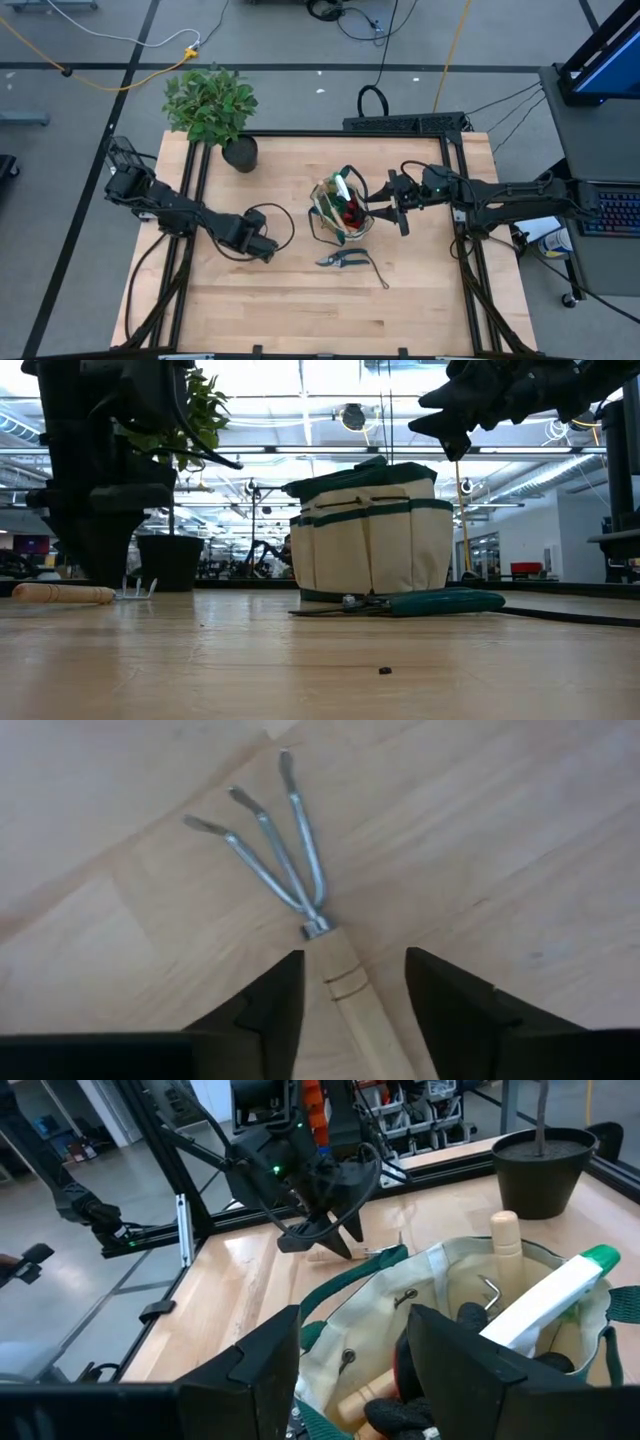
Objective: Pick & Place Garden tools in Gardening bag
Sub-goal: Put the hand rake into the gardening bag
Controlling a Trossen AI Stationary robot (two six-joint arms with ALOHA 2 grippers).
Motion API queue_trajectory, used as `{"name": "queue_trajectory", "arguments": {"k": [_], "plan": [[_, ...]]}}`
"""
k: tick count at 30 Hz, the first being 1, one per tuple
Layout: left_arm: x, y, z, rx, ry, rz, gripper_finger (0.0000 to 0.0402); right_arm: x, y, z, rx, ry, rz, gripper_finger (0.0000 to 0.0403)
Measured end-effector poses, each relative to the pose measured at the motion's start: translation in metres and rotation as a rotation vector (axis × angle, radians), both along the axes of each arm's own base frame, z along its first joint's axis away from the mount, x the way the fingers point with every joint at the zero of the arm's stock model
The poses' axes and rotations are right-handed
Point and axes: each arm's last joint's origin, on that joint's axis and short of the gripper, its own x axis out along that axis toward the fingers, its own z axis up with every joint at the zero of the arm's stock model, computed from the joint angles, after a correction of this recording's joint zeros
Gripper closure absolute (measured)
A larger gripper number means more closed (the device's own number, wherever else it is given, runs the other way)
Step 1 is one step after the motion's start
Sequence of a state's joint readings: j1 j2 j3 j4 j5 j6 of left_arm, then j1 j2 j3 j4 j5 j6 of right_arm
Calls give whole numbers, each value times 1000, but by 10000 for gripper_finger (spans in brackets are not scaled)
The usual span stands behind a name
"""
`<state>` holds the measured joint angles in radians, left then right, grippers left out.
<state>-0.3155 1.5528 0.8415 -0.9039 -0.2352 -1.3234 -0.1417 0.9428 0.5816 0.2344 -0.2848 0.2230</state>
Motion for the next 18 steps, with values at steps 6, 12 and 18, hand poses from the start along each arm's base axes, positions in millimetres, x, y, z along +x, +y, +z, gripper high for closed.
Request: {"name": "queue_trajectory", "arguments": {"k": [6, 12, 18], "plan": [[-5, -1, -19, -43, -47, -2, 270, 0, 0, 0, 0, 0, 0, 222], [-9, 0, -22, -46, -36, -24, 295, 0, 0, 0, 1, 1, 1, 222], [-3, -1, -21, -41, -66, -121, 335, -1, 0, -3, -41, 24, 15, 222]]}}
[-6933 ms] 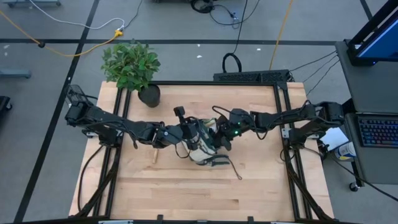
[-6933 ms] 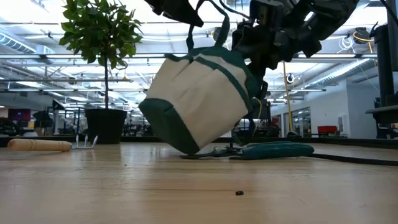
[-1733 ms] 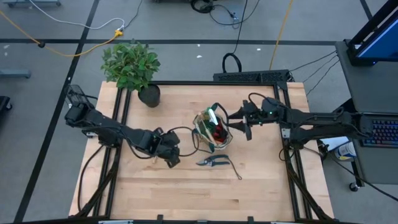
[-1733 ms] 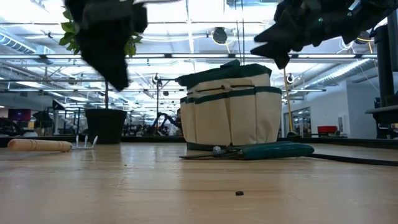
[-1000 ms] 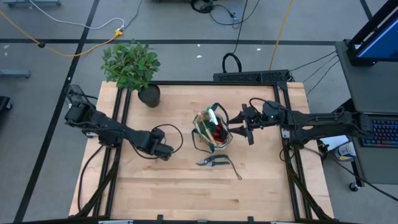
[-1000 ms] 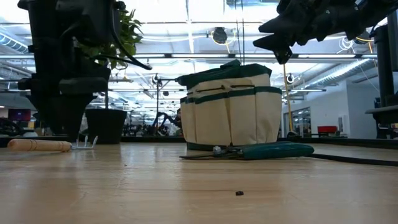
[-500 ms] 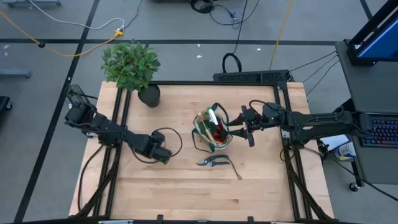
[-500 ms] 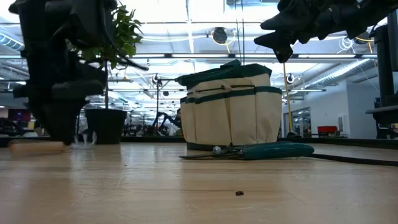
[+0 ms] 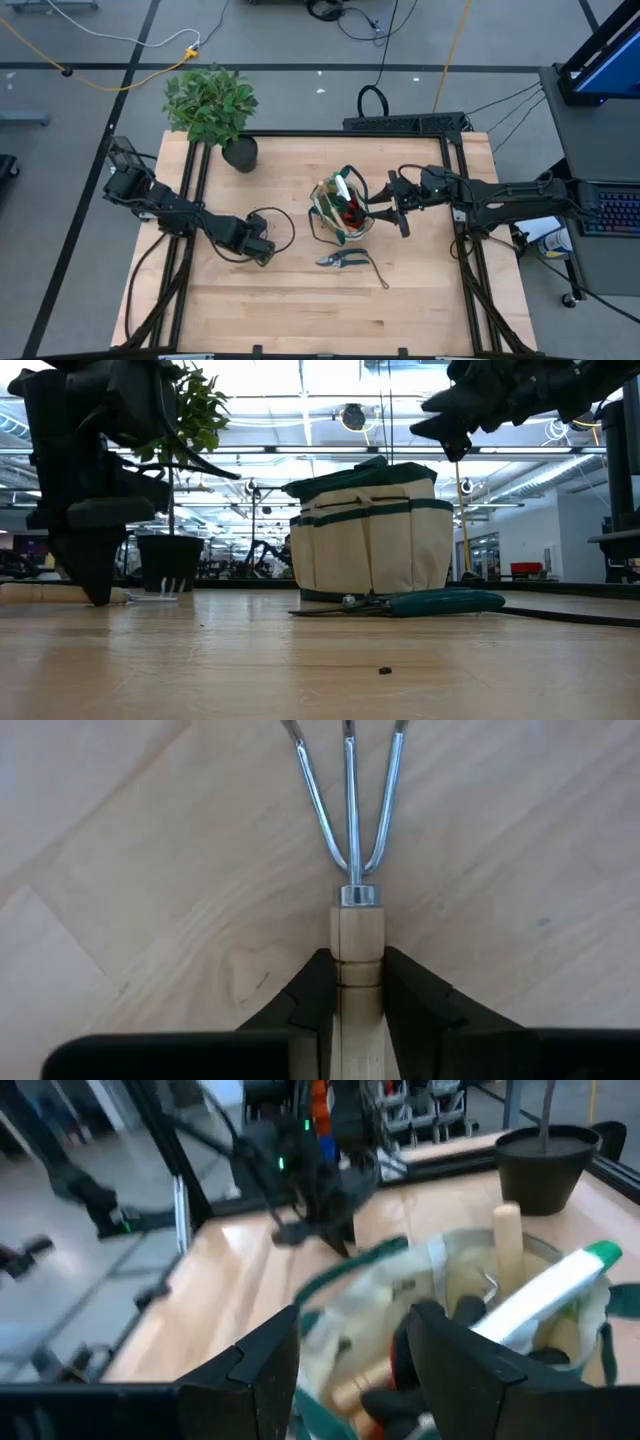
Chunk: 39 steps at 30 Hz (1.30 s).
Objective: Pick & Place Garden tools in Gardening bag
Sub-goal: Put the hand rake into the gardening bag
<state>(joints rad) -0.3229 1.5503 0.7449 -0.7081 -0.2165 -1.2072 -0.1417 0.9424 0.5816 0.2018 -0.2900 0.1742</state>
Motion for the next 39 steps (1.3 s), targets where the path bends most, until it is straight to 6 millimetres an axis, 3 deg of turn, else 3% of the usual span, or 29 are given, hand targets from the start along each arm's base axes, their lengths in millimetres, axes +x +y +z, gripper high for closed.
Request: {"name": "queue_trajectory", "arguments": {"k": [4, 8, 14, 20, 25, 31, 35, 39], "plan": [[8, -1, 6, 47, -22, -104, 335, -4, 0, -11, -2, 117, 1, 222], [23, -5, 25, 99, -73, -208, 335, -10, -1, -26, -21, 290, -63, 222], [48, -10, 85, 200, -166, -403, 330, -13, -2, -28, -97, 317, -85, 222], [68, -14, 151, 379, -230, -743, 328, -16, 7, -22, -160, 270, -29, 222], [81, 0, 192, 507, -276, -916, 327, -18, 15, -19, -222, 260, -79, 222], [101, 26, 207, 585, -389, -1248, 326, -18, 16, -20, -297, 280, -164, 222], [125, 42, 199, 584, -525, -1451, 326, -18, 16, -20, -298, 279, -168, 222], [149, 56, 186, 605, -633, -1534, 326, -18, 16, -20, -282, 279, -175, 222]]}}
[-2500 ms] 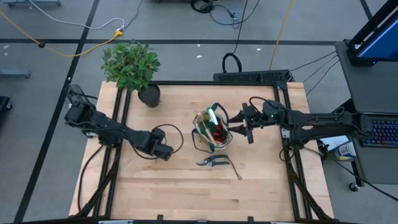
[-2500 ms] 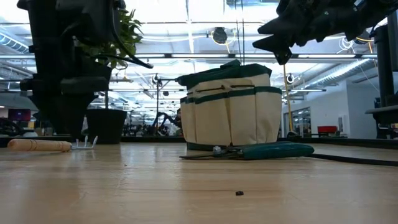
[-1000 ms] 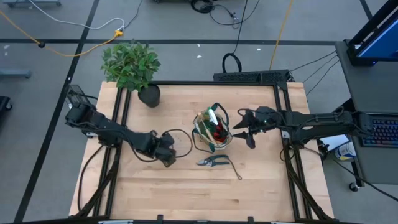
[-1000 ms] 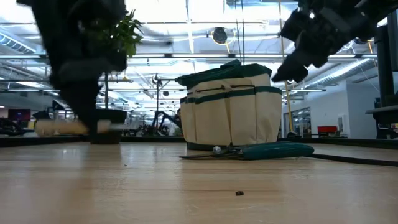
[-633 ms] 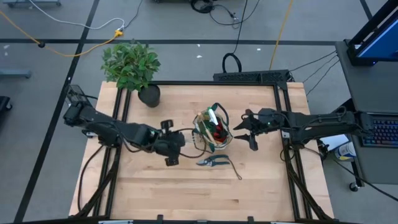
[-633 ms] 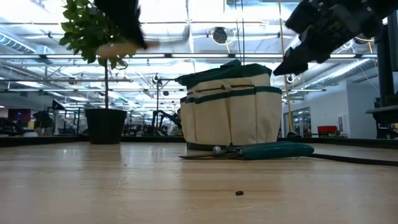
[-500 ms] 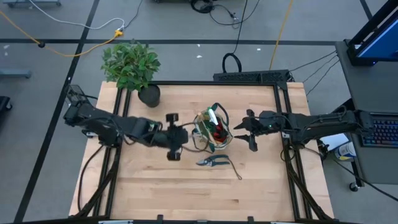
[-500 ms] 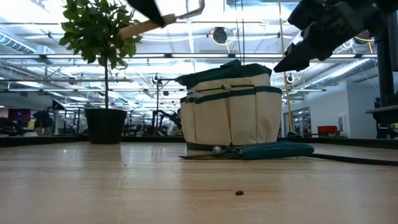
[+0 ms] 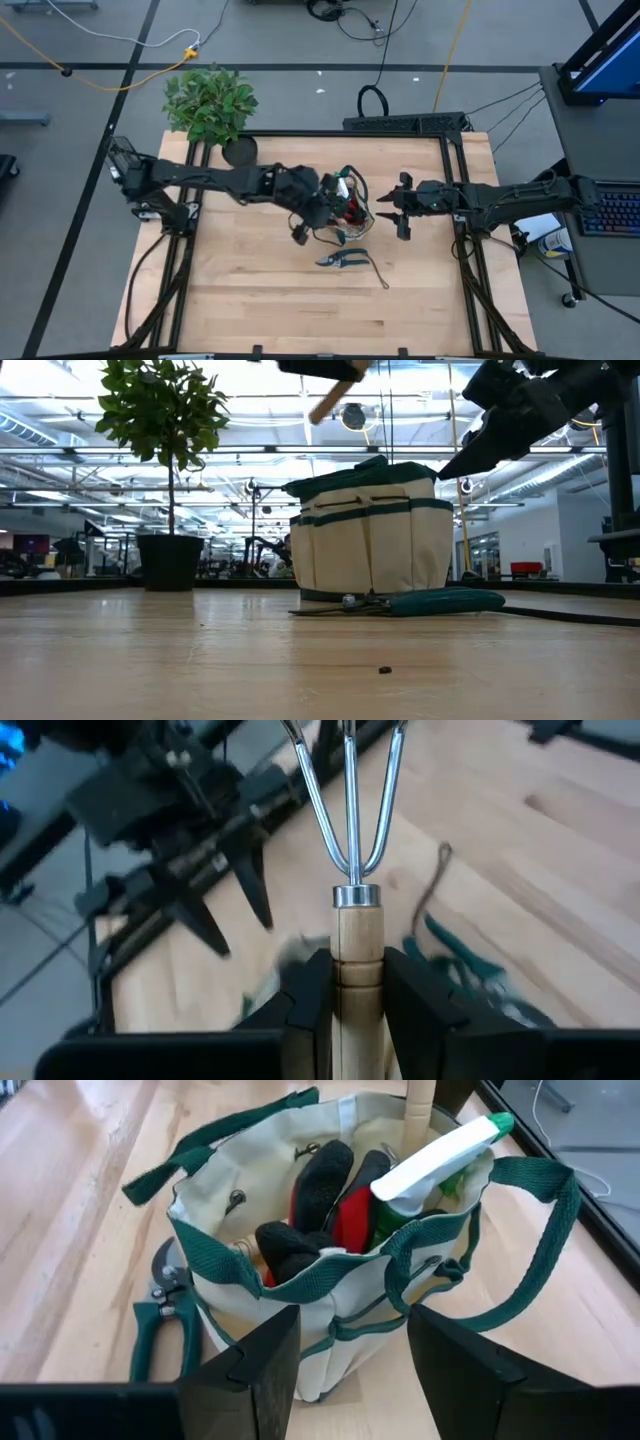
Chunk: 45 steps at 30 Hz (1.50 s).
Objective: Pick & Place Garden tools in Gardening bag
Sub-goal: Put the hand rake into the gardening bag, then adjust the top trowel in the gardening bag
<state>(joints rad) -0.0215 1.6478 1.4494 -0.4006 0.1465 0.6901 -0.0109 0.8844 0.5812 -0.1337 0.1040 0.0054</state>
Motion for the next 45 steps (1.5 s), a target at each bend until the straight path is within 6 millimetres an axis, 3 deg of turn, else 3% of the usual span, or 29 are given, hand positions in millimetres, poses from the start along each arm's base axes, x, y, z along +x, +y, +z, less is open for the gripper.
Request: {"name": "queue_trajectory", "arguments": {"k": [6, 13, 23, 31, 38, 45], "plan": [[26, 21, -41, -12, 80, 29, 326, -1, 0, -1, 43, 9, -24, 222], [32, 35, -72, 77, 225, 203, 325, -1, 0, -1, 53, 8, -30, 222], [25, 31, -76, 213, 307, 207, 315, 0, 0, -1, 52, 3, -30, 222], [27, 22, -73, 369, 274, 185, 242, 0, 0, -1, 51, 0, -29, 222], [28, -6, -71, 496, 247, 226, 200, 0, 0, -1, 50, 0, -29, 222], [24, -25, -71, 582, 251, 285, 195, 0, 0, -1, 50, 1, -29, 222]]}}
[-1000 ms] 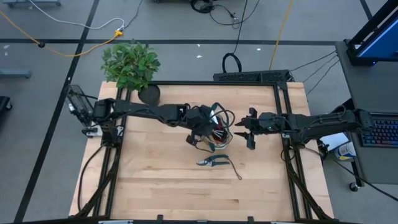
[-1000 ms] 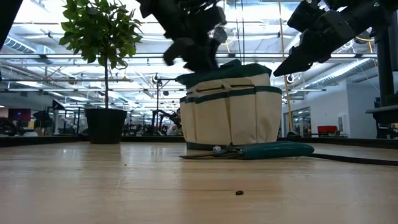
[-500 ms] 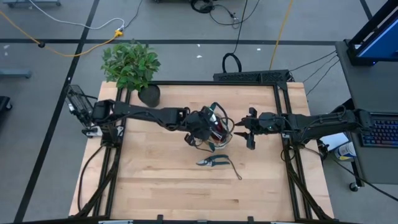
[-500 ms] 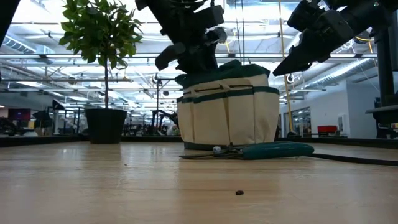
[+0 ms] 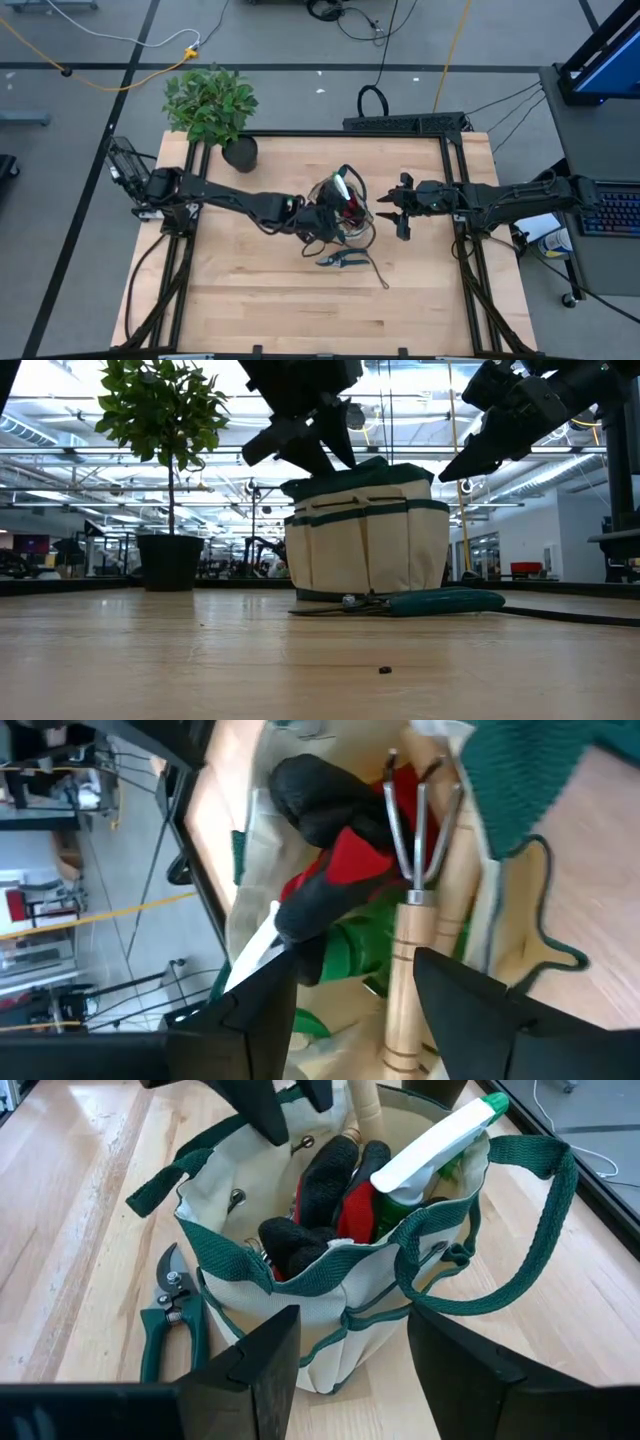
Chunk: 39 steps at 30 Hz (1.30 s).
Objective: Pick & Place Garden tools in Gardening bag
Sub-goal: Adjust the top trowel in the gardening bag
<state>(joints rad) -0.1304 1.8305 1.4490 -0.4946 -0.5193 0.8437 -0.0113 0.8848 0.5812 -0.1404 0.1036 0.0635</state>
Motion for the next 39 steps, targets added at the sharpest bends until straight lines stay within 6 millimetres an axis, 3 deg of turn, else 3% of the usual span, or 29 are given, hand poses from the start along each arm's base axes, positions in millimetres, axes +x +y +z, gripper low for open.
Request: {"name": "queue_trajectory", "arguments": {"k": [5, 8, 12, 15, 19, 24, 32, 36, 39], "plan": [[2, 11, 2, 19, -30, 46, 194, 0, 0, 0, 2, 0, -1, 222], [-3, 22, 13, -16, -74, 109, 195, 0, 0, 0, 2, 0, -1, 222], [-19, 43, 36, -179, -152, 221, 195, 0, 0, 0, 3, -1, -2, 222], [-35, 60, 48, -395, -172, 314, 195, 0, 0, 0, 3, 0, -2, 222], [-43, 80, 44, -646, -120, 400, 195, 0, 0, 0, 3, -3, -2, 222], [-40, 92, 34, -596, -106, 462, 202, 0, 0, 0, 3, -2, -2, 222], [-38, 82, 36, -542, -81, 355, 322, 0, 0, 0, 3, -2, -2, 222], [-33, 84, 23, -526, -31, 353, 386, 0, 0, 0, 3, -2, -2, 222], [-27, 83, 20, -547, -44, 312, 393, 0, 0, 0, 3, -2, -2, 222]]}}
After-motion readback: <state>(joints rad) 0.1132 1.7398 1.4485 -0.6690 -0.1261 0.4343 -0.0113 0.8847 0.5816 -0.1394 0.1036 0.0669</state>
